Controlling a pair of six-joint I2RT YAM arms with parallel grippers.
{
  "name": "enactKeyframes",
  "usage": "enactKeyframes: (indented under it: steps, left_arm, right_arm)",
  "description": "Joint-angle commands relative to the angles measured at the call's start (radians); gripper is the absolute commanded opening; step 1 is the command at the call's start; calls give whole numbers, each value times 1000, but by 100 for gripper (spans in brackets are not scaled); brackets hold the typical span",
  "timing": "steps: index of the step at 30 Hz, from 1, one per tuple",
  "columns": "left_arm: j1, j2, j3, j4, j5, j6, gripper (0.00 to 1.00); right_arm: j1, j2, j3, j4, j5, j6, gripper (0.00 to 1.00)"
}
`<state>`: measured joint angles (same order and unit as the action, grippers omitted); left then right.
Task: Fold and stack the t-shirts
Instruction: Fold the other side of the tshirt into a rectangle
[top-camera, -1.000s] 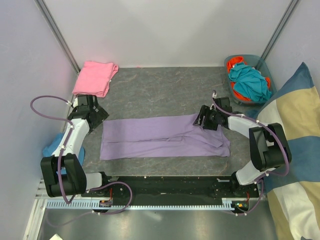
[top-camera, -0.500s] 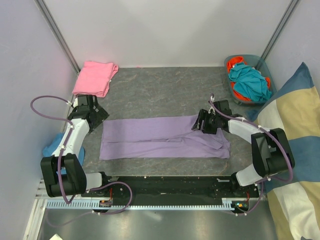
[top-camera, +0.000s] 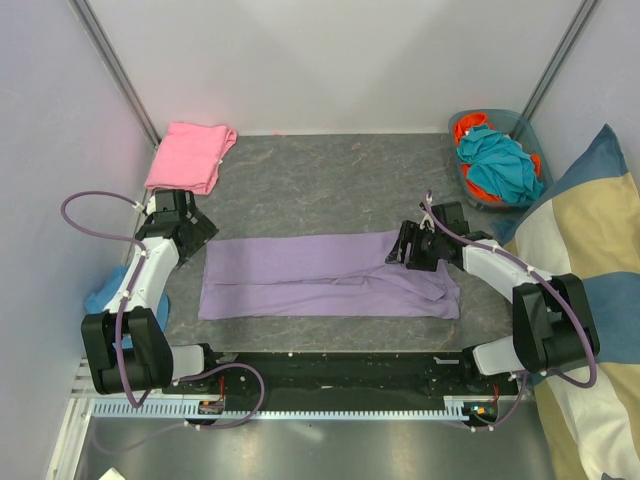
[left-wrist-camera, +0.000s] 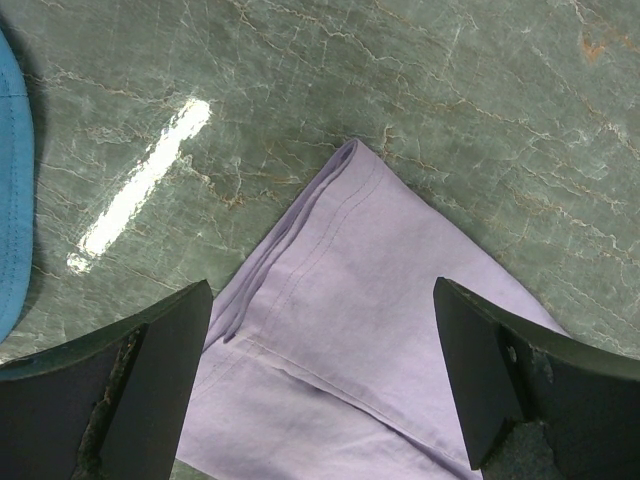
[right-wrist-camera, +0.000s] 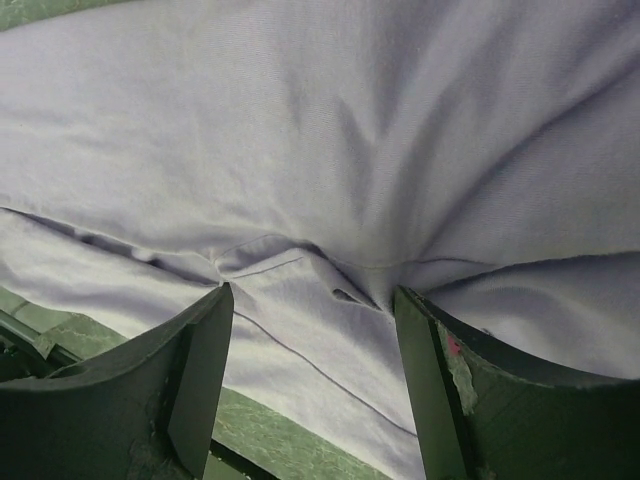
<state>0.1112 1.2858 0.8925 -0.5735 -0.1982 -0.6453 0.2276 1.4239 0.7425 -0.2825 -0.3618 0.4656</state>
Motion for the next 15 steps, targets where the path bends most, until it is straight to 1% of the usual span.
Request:
enactKeyframes:
  steps: [1,15]
  left_arm:
    - [2,-8,-12,21,13,7,100]
    - [4,-22,-21,20,14,7,100]
  right_arm:
    - [9,-43,38,-33,-16,-13,74]
    - [9,-8,64,-27,-16,-27,74]
